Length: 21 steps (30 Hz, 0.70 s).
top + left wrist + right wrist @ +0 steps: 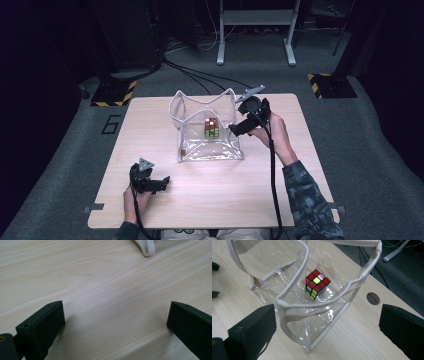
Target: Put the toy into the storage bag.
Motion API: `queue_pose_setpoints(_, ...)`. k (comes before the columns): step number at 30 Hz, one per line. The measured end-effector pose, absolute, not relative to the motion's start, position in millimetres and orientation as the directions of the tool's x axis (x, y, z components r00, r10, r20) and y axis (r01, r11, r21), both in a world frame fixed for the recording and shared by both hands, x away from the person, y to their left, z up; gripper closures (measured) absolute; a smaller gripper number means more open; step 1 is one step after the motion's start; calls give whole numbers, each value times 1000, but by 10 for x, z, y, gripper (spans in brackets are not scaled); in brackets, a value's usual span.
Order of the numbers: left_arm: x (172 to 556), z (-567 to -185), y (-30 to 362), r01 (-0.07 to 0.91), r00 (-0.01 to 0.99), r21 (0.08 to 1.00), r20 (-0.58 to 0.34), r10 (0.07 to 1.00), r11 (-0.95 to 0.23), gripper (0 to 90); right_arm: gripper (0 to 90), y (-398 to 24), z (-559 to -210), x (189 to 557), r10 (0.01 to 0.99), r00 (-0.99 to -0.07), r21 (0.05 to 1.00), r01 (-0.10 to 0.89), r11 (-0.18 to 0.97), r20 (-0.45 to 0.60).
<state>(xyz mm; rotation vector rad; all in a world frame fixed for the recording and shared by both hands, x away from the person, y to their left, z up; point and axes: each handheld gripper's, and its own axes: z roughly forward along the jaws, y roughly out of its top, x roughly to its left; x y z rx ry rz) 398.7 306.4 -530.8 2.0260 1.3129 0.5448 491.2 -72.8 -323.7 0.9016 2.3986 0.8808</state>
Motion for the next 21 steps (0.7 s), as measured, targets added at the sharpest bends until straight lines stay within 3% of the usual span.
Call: queue_pose_setpoints(21,3986,-5308,3063,641,411,714,-9,912,-282,13,6,-977,-3684,4558,712,-680,656,460,598,-173)
